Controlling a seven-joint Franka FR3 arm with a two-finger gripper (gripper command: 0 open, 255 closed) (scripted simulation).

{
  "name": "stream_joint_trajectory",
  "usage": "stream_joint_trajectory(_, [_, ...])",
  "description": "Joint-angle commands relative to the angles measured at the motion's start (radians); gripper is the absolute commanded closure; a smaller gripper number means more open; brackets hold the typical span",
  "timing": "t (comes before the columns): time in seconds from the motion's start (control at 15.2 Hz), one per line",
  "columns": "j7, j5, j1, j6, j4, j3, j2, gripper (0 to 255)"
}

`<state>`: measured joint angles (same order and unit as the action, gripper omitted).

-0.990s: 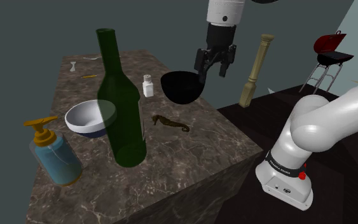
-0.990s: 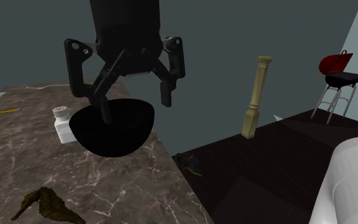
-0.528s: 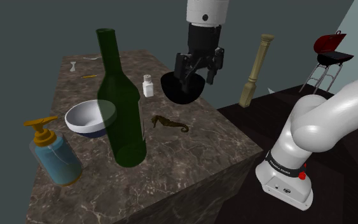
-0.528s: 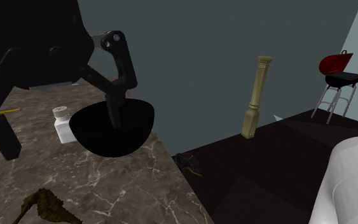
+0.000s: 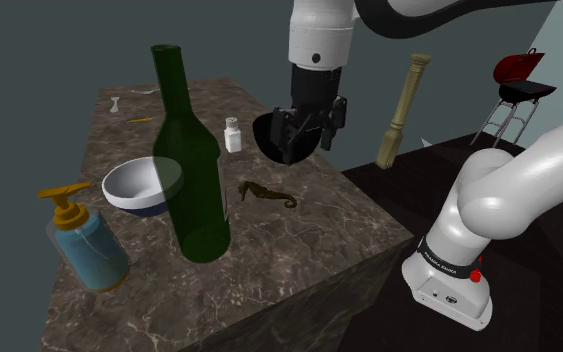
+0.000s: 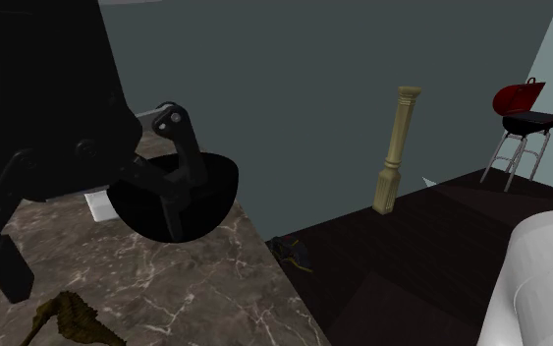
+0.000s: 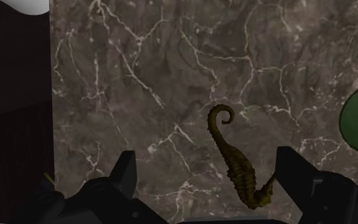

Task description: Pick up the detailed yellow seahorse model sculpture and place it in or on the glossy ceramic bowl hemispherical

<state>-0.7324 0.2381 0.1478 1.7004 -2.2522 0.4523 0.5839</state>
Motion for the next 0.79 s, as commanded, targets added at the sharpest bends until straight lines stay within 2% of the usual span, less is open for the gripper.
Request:
stream_joint_trajectory(0.0, [0.000, 0.001, 0.001, 0.009, -0.009, 0.001, 0.001, 0])
stream_joint_trajectory(0.4, [0.000, 0.001, 0.001, 0.009, -0.009, 0.001, 0.001, 0])
stream_joint_trajectory(0.46, [0.000, 0.001, 0.001, 0.009, -0.009, 0.001, 0.001, 255])
stream_joint_trajectory(0.73, [0.000, 0.001, 0.001, 0.009, -0.009, 0.001, 0.001, 255])
